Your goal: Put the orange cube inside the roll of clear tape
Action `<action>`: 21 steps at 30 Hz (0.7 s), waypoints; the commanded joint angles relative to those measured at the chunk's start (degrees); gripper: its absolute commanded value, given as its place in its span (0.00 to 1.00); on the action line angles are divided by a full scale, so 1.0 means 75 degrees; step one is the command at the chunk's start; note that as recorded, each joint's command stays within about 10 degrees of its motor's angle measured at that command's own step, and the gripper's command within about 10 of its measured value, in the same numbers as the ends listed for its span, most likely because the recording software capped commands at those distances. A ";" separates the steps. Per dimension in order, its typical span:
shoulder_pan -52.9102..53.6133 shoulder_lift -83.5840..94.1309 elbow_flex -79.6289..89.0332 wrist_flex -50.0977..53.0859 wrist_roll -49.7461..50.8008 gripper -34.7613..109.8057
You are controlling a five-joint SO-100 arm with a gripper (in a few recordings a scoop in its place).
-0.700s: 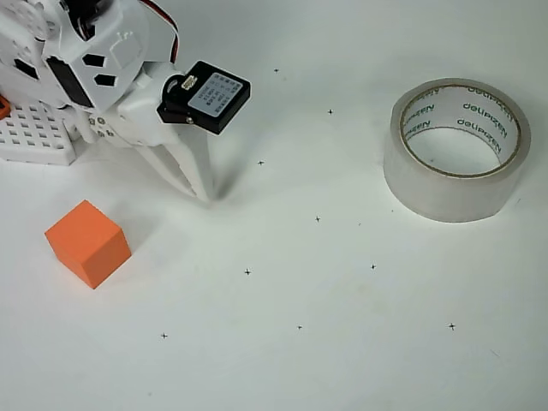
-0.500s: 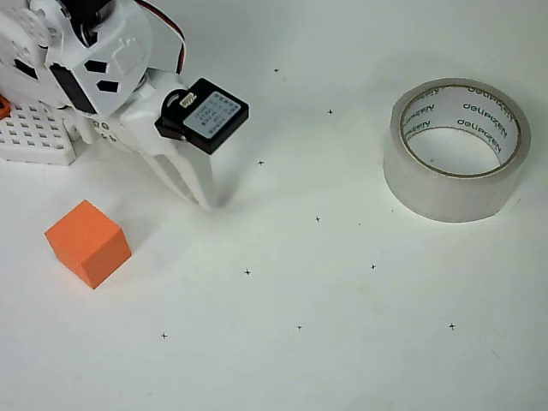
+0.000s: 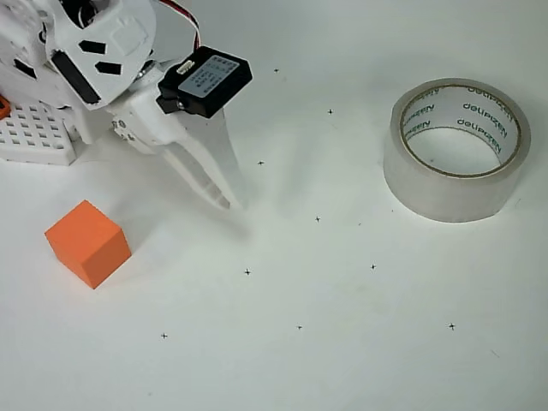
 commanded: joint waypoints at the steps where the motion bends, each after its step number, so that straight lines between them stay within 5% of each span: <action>1: 0.0176 -0.1310 -0.1310 0.0410 -0.0410 0.34; 9: 0.0586 -0.3949 -0.2927 0.2449 -0.0574 0.37; 21: 0.1242 -0.3480 -0.4230 0.4125 -0.0937 0.47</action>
